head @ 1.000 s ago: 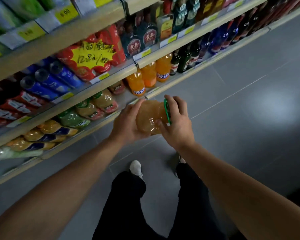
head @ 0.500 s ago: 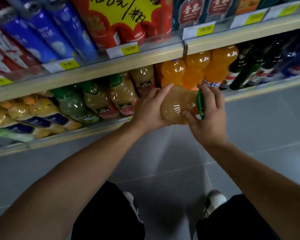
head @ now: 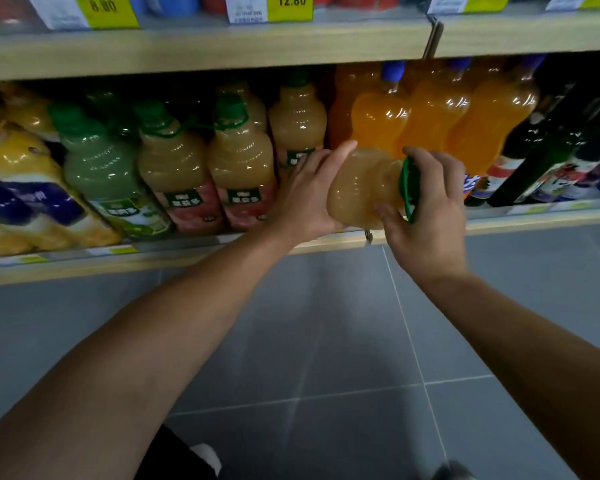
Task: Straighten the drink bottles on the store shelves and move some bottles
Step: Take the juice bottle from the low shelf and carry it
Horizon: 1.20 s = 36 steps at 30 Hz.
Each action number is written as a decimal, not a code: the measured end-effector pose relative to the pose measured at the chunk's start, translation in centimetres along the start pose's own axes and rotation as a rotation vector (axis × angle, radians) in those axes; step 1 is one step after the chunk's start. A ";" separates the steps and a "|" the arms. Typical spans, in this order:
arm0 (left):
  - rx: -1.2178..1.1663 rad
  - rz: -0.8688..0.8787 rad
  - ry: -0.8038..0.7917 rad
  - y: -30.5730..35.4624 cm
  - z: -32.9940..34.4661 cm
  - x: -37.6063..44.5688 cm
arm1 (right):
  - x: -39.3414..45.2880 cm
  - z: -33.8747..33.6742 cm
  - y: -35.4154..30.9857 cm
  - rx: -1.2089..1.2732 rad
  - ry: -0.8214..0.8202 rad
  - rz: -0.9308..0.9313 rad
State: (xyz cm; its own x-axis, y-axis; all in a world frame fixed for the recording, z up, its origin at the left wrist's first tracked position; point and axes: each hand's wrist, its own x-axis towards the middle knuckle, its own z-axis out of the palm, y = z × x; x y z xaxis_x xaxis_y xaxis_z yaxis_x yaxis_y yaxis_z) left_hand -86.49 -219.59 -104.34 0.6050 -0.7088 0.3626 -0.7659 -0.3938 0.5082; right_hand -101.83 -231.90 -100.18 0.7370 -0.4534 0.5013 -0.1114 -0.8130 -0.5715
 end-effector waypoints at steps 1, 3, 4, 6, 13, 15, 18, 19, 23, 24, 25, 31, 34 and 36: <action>-0.009 -0.006 0.023 -0.4 0.6 0.0 | 0.1 0.2 0.1 -0.010 -0.016 -0.009; -0.020 -0.027 0.054 -0.8 1.3 0.0 | 0.4 0.5 0.3 -0.024 -0.022 -0.033; -0.023 -0.041 0.059 -1.0 1.6 0.0 | 0.6 0.7 0.3 -0.027 -0.018 -0.050; -0.041 -0.055 0.064 -1.5 1.9 0.0 | 0.9 1.3 0.5 -0.034 -0.012 -0.080; -0.150 -0.116 0.080 -4.1 1.9 0.2 | 2.7 3.9 -0.8 -0.048 -0.052 -0.065; -0.181 -0.158 0.063 -4.7 1.8 0.2 | 3.7 4.5 -1.4 -0.058 -0.069 -0.070; -0.226 -0.218 0.039 -5.4 1.4 0.1 | 5.0 5.6 -1.9 -0.099 -0.123 -0.074; -0.228 -0.231 0.031 -5.6 1.3 0.0 | 5.3 6.1 -2.0 -0.111 -0.138 -0.074; -0.142 -0.213 0.022 -5.9 0.0 -0.4 | 6.3 7.4 -2.5 -0.089 -0.152 -0.076; -0.111 -0.216 0.018 -5.8 -0.4 -0.5 | 6.6 7.5 -2.6 -0.083 -0.163 -0.085; -0.076 -0.221 0.013 -5.7 -0.6 -0.6 | 6.8 7.6 -2.7 -0.079 -0.179 -0.093; 0.270 -0.159 0.069 -5.1 -1.2 -1.3 | 7.3 7.1 -2.6 -0.054 -0.216 -0.140; 0.371 -0.176 0.062 -5.5 -1.6 -1.2 | 7.7 7.6 -3.3 -0.074 -0.200 -0.143; 0.408 -0.196 0.061 -5.5 -1.8 -1.3 | 8.3 8.1 -3.6 -0.072 -0.185 -0.142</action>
State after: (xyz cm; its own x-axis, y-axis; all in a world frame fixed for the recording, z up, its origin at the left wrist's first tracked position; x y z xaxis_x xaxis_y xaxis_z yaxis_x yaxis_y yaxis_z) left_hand -82.65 -215.45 -106.24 0.7493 -0.5670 0.3420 -0.6514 -0.7239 0.2271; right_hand -89.93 -229.77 -99.23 0.8576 -0.2636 0.4416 -0.0406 -0.8907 -0.4528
